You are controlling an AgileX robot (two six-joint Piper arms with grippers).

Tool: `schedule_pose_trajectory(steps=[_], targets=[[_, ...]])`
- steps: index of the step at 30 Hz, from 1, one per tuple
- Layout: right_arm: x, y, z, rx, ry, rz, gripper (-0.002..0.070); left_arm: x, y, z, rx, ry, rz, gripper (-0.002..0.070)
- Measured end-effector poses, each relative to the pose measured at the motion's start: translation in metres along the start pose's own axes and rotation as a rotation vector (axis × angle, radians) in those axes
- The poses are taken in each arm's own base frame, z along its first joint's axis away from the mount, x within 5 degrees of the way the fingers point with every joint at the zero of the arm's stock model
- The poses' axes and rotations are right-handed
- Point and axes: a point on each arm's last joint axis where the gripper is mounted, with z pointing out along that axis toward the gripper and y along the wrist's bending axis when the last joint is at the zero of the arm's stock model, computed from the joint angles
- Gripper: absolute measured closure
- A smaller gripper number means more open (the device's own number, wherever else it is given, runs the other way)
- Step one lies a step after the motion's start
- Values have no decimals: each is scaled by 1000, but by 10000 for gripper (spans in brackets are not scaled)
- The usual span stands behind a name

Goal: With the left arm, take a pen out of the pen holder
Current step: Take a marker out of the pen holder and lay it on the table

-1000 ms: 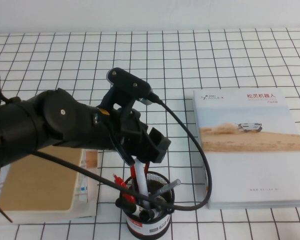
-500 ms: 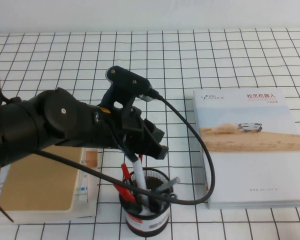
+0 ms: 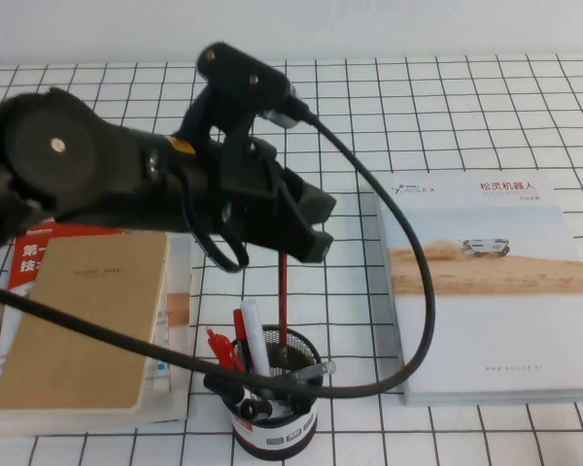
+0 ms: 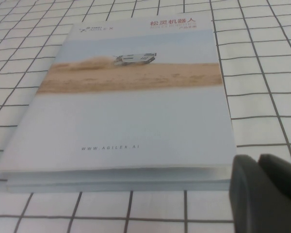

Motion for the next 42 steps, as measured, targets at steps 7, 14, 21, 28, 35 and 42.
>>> schedule_pose_trajectory(steps=[7, 14, 21, 28, 35, 42], targets=[[0, 0, 0, 0, 0, 0, 691, -40, -2, -43, -73, -55, 39, 677], [0, 0, 0, 0, 0, 0, 691, -74, 9, -68, -201, -32, 64, 677], [0, 0, 0, 0, 0, 0, 691, -74, 47, -47, -222, 150, -20, 677], [0, 0, 0, 0, 0, 0, 691, -63, 81, -11, -194, 331, -96, 677], [0, 0, 0, 0, 0, 0, 691, -49, 101, 34, -144, 474, -142, 677], [0, 0, 0, 0, 0, 0, 691, -38, 108, 54, -131, 523, -159, 677]])
